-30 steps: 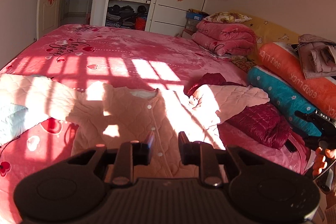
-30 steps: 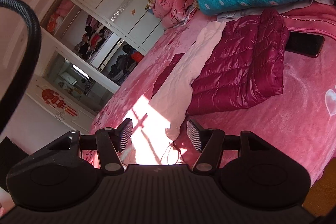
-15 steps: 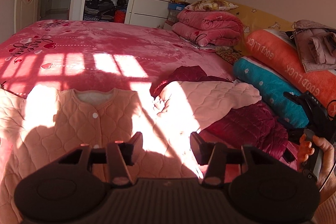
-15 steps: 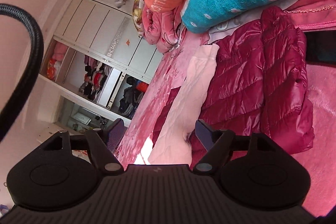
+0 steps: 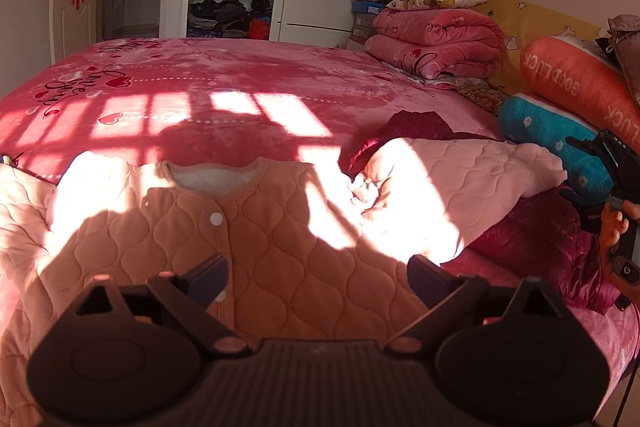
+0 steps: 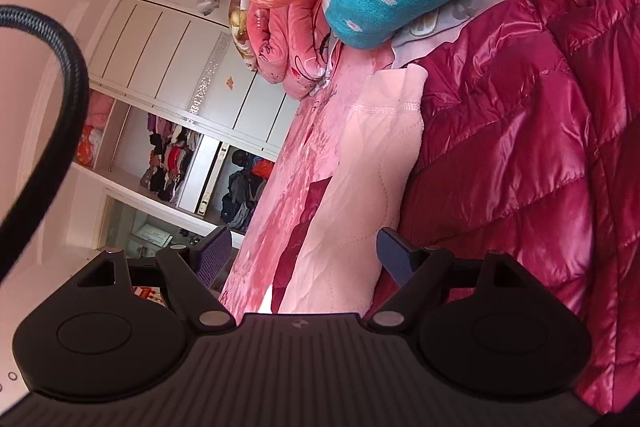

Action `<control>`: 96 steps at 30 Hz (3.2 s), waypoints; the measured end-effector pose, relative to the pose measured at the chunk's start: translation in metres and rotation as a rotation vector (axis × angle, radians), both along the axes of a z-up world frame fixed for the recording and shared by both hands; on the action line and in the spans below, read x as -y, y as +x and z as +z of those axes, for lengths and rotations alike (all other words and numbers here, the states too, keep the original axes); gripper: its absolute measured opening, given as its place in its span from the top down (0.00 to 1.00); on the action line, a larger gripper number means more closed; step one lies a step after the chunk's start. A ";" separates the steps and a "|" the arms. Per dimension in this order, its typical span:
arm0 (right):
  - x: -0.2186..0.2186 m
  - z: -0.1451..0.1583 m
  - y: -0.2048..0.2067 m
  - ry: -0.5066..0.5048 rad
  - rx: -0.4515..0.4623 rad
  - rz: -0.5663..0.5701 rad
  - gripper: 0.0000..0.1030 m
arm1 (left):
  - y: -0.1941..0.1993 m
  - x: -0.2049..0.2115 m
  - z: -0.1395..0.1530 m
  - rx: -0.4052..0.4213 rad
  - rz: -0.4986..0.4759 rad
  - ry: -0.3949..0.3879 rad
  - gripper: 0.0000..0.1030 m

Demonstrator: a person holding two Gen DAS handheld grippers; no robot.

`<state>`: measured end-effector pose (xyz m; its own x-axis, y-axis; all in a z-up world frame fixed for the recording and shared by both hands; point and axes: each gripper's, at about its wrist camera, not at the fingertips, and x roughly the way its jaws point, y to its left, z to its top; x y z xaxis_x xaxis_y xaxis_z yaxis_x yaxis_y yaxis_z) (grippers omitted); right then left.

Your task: Fold large clothes

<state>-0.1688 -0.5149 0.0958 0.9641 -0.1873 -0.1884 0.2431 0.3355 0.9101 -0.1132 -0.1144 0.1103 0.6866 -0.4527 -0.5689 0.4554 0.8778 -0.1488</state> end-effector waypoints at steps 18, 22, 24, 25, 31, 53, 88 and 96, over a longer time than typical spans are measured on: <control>0.018 -0.020 0.048 0.040 -0.050 -0.060 0.18 | 0.032 -0.087 -0.028 -0.016 0.185 -0.053 0.04; 0.013 -0.010 0.063 0.016 -0.139 -0.080 0.52 | 0.039 -0.109 -0.032 -0.012 0.232 -0.097 0.04; 0.008 -0.002 0.066 0.002 -0.171 -0.098 0.76 | 0.041 -0.118 -0.034 -0.007 0.250 -0.115 0.04; 0.005 0.003 0.067 -0.006 -0.177 -0.106 0.79 | 0.042 -0.124 -0.035 -0.002 0.263 -0.127 0.04; -0.037 0.079 0.083 -0.205 -0.159 -0.119 0.86 | 0.047 -0.151 -0.040 0.010 0.310 -0.175 0.04; -0.422 0.135 0.209 -0.780 -0.088 0.644 0.87 | 0.054 -0.255 -0.020 0.116 0.467 -0.352 0.04; -0.482 0.033 0.189 -0.677 -0.279 0.812 0.28 | 0.063 -0.286 -0.029 0.071 0.501 -0.418 0.04; -0.411 0.055 0.106 -0.634 -0.300 0.631 0.10 | 0.053 -0.266 -0.027 0.086 0.430 -0.367 0.04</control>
